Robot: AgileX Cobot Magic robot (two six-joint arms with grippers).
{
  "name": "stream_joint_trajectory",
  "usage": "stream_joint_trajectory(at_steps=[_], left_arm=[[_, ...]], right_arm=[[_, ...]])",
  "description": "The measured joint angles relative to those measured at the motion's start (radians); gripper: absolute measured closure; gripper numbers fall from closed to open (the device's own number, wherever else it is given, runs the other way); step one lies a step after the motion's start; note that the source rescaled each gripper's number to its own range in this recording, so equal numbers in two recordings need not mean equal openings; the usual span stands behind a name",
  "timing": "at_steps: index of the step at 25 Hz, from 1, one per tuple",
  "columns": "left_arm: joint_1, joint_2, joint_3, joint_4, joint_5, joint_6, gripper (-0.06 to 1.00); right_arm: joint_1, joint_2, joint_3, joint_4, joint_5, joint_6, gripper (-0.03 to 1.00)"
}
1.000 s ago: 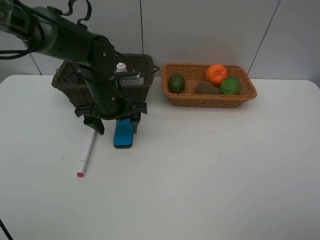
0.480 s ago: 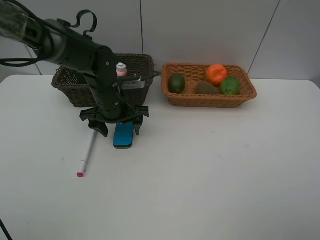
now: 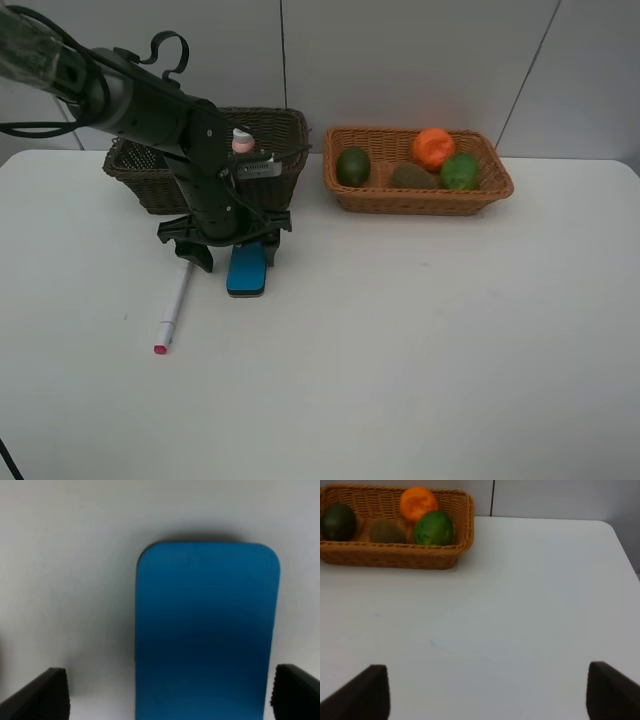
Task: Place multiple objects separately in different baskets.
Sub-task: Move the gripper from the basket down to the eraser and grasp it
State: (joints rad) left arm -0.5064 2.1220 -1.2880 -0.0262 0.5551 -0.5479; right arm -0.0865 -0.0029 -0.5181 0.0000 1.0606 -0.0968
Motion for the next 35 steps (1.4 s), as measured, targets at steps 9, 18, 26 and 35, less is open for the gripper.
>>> stream_joint_trajectory(at_steps=[9,18,26,35], left_arm=[[0.000,0.000,0.000,0.000,-0.005,0.000,-0.06],[0.000,0.000,0.000,0.000,-0.002,0.000,0.44],[0.000,0.000,0.000,0.000,0.006,0.000,0.41],[0.000,0.000,0.000,0.000,0.006,0.000,0.41]], right_arm=[[0.000,0.000,0.000,0.000,0.000,0.000,-0.03],[0.000,0.000,0.000,0.000,0.000,0.000,-0.03],[0.000,0.000,0.000,0.000,0.000,0.000,-0.03],[0.000,0.000,0.000,0.000,0.000,0.000,-0.03]])
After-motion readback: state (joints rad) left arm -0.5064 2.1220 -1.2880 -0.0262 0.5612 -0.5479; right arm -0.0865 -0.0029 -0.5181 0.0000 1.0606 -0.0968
